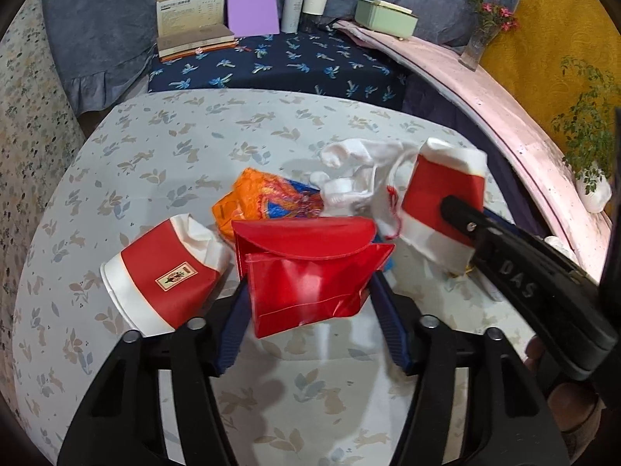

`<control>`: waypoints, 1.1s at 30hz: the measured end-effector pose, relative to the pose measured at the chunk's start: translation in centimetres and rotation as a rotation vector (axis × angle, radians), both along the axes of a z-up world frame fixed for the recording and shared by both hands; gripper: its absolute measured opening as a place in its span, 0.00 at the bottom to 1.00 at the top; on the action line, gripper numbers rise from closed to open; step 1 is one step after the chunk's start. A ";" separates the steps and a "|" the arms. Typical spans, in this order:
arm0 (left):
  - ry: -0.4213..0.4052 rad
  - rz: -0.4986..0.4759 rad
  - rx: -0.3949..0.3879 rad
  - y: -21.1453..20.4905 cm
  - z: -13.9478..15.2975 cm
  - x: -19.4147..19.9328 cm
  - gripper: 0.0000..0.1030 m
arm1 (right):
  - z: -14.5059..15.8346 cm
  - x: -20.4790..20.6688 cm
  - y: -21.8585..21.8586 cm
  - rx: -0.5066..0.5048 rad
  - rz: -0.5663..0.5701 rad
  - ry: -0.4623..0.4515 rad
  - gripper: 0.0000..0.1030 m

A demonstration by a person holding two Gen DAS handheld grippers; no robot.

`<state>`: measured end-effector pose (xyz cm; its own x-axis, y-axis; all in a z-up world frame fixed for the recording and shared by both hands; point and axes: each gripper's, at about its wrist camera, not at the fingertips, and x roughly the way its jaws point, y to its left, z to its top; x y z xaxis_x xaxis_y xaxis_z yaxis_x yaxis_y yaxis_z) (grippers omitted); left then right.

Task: Collect trash
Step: 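Grasp the red-and-white paper cup with the right tool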

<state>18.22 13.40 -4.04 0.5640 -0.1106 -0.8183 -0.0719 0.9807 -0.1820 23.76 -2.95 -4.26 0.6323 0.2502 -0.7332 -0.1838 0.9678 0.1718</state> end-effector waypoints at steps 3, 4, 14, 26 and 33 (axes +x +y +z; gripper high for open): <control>-0.011 -0.021 0.000 -0.8 0.6 -0.4 0.26 | 1.6 -0.9 -1.1 0.003 -0.018 -0.040 0.21; -0.008 -0.039 -0.003 -1.2 0.7 -0.5 0.13 | 2.0 -1.1 -1.3 0.002 -0.023 -0.048 0.21; 0.012 -0.095 -0.042 -3.4 0.6 -1.9 0.21 | 4.6 -4.4 -5.7 0.014 -0.088 -0.102 0.21; 0.083 0.049 0.018 -4.6 -3.3 0.6 0.87 | 4.4 -5.9 -9.8 0.047 -0.146 -0.104 0.21; 0.116 0.031 0.005 -4.8 -4.4 1.2 0.69 | 3.6 -5.7 -10.4 0.057 -0.150 -0.093 0.21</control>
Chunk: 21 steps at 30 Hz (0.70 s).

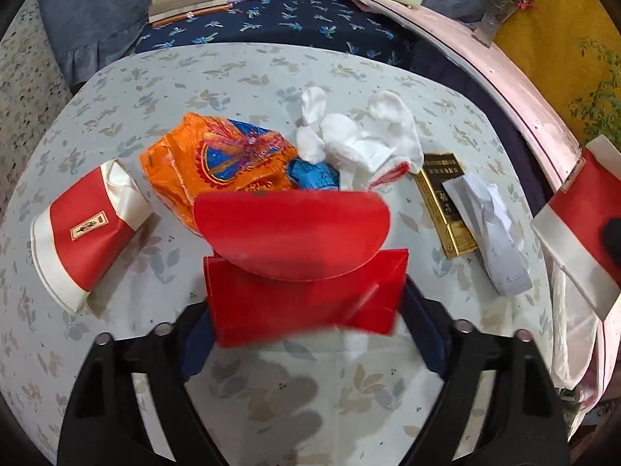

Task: Collect trash
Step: 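Grasp the red-and-white paper cup with the right tool, then grasp the red paper box with the left tool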

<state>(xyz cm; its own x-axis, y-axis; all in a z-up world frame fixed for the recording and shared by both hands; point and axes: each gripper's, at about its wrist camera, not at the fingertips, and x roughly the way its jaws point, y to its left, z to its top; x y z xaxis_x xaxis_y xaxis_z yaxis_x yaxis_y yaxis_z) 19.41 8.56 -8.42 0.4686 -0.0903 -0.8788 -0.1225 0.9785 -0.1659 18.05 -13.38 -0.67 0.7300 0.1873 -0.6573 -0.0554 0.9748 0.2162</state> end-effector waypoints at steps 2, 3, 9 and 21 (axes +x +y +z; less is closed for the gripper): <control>-0.001 -0.020 0.000 -0.2 0.1 -0.2 0.64 | -0.2 0.0 0.0 -0.001 0.001 0.002 0.21; -0.003 -0.024 -0.001 -0.3 0.1 -0.3 0.62 | -0.3 0.0 0.0 0.000 0.002 0.003 0.21; 0.001 -0.106 -0.026 -1.4 0.8 -1.3 0.05 | 0.0 -0.3 -0.1 0.008 0.000 -0.006 0.21; -0.087 -0.217 -0.066 -3.5 3.8 -3.3 0.00 | 1.2 -1.8 -1.3 0.007 -0.023 -0.034 0.21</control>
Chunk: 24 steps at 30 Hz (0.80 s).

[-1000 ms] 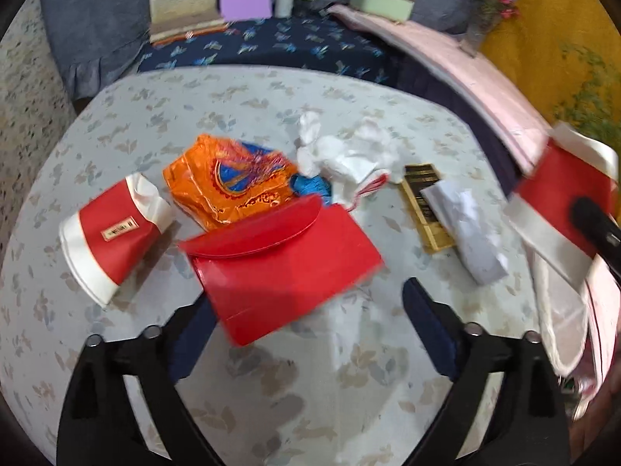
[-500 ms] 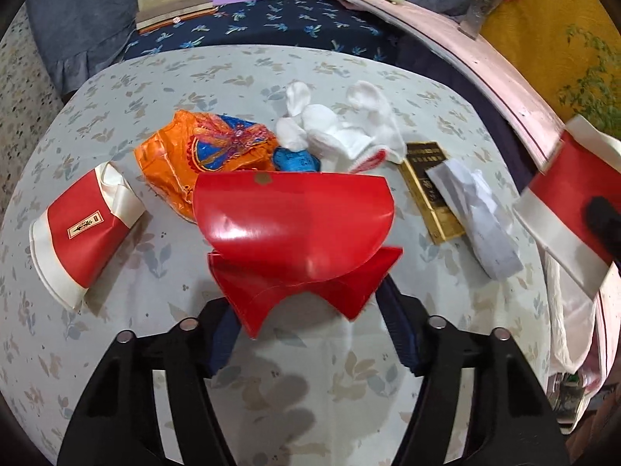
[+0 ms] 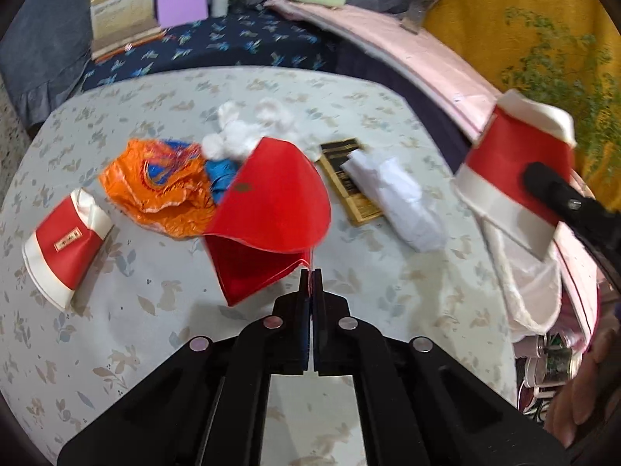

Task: Collect trash
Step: 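Grasp the red paper box with the left tool, then carry the red cup to the wastebasket with the right tool while the left tool carries the red box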

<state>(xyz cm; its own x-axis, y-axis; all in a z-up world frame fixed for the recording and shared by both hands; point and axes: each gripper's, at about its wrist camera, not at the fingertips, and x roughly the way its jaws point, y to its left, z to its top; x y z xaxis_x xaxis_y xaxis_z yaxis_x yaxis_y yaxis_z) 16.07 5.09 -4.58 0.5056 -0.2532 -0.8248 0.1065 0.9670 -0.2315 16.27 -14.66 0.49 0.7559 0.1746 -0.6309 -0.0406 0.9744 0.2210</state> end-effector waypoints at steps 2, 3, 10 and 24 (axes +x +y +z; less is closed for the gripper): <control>-0.026 -0.026 -0.005 -0.5 1.1 -0.5 0.00 | 0.3 -0.3 -0.3 0.001 -0.007 -0.007 0.21; -0.039 -0.037 -0.008 -0.7 1.6 -0.8 0.00 | 0.4 -0.4 -0.6 0.002 -0.012 -0.012 0.21; -0.110 -0.120 -0.032 -3.4 5.2 -1.5 0.00 | 2.0 -1.6 -3.3 0.014 -0.064 -0.056 0.21; -0.166 -0.366 -0.042 -15.3 7.6 -2.1 0.00 | 2.6 -5.2 -12.1 0.002 -0.242 -0.069 0.21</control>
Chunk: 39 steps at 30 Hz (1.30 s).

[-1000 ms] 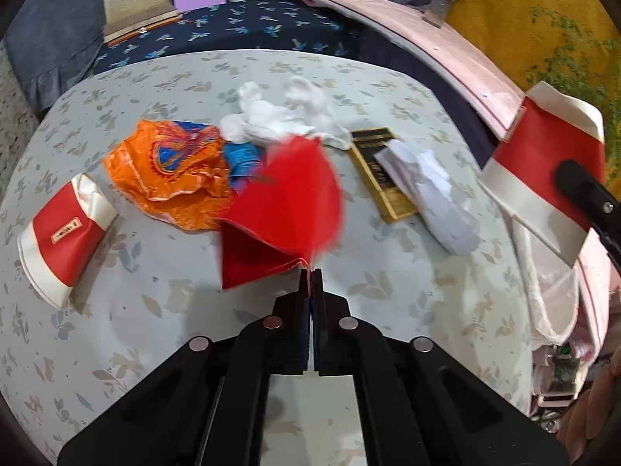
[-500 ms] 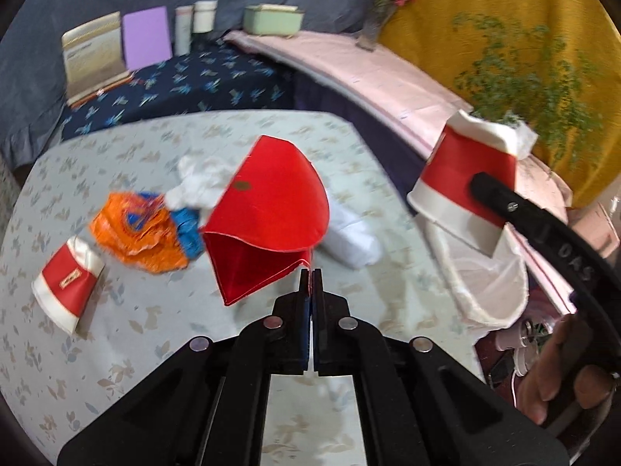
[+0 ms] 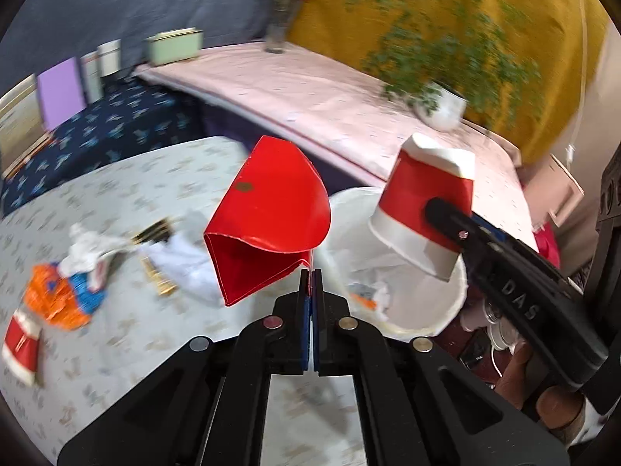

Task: Collect trash
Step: 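Carry the red cup to the wastebasket with the right tool while the left tool carries the red box, then open both tools over the wastebasket to drop cup and box, then move both tools back over the remaining trash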

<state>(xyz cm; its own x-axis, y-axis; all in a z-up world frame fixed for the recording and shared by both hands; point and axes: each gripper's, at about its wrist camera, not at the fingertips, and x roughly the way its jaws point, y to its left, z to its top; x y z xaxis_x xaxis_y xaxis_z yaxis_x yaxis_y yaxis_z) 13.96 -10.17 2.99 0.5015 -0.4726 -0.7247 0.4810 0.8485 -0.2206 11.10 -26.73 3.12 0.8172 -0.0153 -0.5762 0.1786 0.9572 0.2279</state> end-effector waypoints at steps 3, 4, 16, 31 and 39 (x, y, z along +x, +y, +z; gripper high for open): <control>0.005 -0.064 -0.002 -2.8 -0.2 -0.2 0.00 | -0.3 -0.7 -2.1 -0.005 -0.044 0.007 0.22; 0.010 -0.085 -0.001 -3.7 -0.4 -0.2 0.00 | -0.4 -0.9 -2.8 -0.006 -0.058 0.010 0.22; 0.010 -0.172 0.023 -8.6 -2.7 0.1 0.27 | -2.3 -2.2 -7.6 0.007 -0.173 0.043 0.32; -0.034 -0.019 0.050 -3.9 -2.1 0.5 0.42 | -1.7 -2.6 -5.8 -0.001 -0.144 0.027 0.41; -0.053 0.052 0.051 0.1 -1.6 0.4 0.51 | -0.9 -2.3 -2.5 -0.016 -0.091 0.020 0.46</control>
